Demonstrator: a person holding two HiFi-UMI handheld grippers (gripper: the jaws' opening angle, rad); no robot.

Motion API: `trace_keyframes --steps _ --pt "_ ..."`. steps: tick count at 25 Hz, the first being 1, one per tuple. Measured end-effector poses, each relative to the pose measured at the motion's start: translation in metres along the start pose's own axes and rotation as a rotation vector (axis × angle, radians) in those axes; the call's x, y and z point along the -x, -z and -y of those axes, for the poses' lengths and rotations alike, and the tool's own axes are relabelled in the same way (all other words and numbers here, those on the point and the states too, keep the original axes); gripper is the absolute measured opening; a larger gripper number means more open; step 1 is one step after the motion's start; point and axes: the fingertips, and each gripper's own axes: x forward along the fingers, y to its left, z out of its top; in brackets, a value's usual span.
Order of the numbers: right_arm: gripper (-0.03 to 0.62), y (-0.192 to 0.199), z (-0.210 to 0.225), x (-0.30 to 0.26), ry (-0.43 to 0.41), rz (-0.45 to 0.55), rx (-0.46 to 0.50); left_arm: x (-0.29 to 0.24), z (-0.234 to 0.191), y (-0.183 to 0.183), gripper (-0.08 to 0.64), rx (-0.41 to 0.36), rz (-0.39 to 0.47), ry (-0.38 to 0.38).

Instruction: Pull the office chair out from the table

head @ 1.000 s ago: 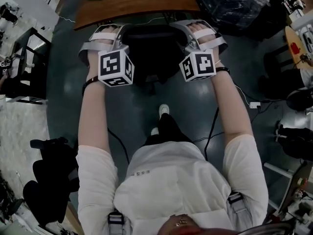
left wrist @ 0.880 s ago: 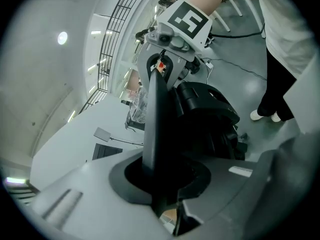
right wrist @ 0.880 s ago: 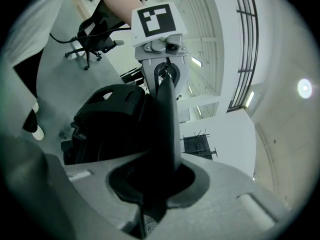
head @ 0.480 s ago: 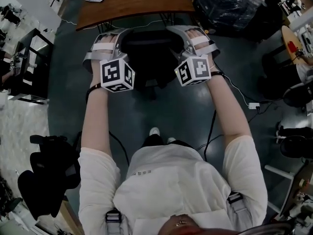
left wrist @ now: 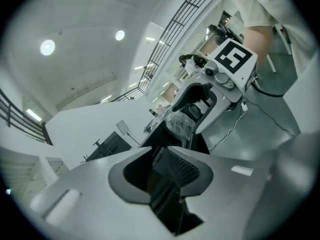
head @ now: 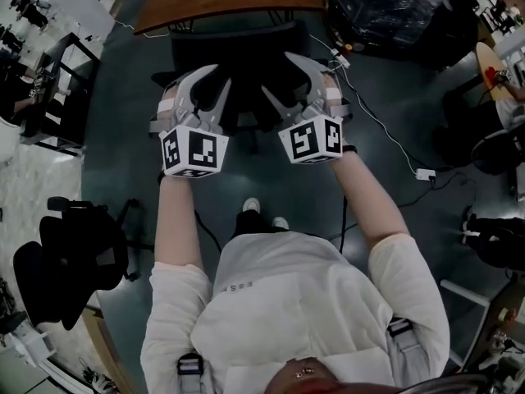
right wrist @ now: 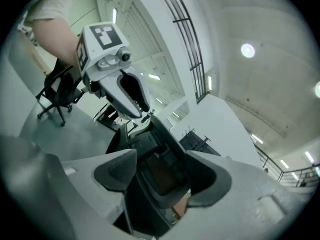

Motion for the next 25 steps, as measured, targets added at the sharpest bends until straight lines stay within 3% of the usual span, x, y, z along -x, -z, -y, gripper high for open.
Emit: trace_keyframes --steps 2,4,5,7,11,13,14,20,25 --pt "0.252 -0.002 -0.011 0.023 0.004 0.017 -0.090 0.011 0.023 -0.006 0.110 0.028 -0.016 -0.015" --pt "0.097 -0.004 -0.018 0.045 0.017 0.025 -0.163 0.024 0.042 -0.014 0.097 0.082 -0.002 -0.044" --pt "0.052 -0.005 -0.020 0.053 0.024 0.028 -0.199 0.034 0.048 -0.020 0.077 0.128 0.020 -0.073" --pt "0.012 -0.007 -0.026 0.067 0.030 0.029 -0.269 0.056 0.053 -0.031 0.022 0.239 0.089 -0.156" --pt "-0.008 -0.015 -0.046 0.092 0.038 0.023 -0.361 0.107 0.056 -0.045 0.018 0.504 0.240 -0.298" --pt "-0.008 -0.020 -0.054 0.105 0.050 0.015 -0.387 0.128 0.062 -0.037 0.018 0.646 0.258 -0.326" --pt "-0.008 -0.023 -0.058 0.112 0.055 0.013 -0.402 0.136 0.066 -0.032 0.018 0.682 0.254 -0.330" --pt "-0.008 -0.046 -0.099 0.155 0.076 -0.026 -0.439 0.187 0.090 -0.012 0.017 0.763 0.213 -0.301" --pt "-0.008 -0.077 -0.149 0.192 0.061 -0.048 -0.446 0.237 0.126 -0.025 0.017 0.687 0.221 -0.244"
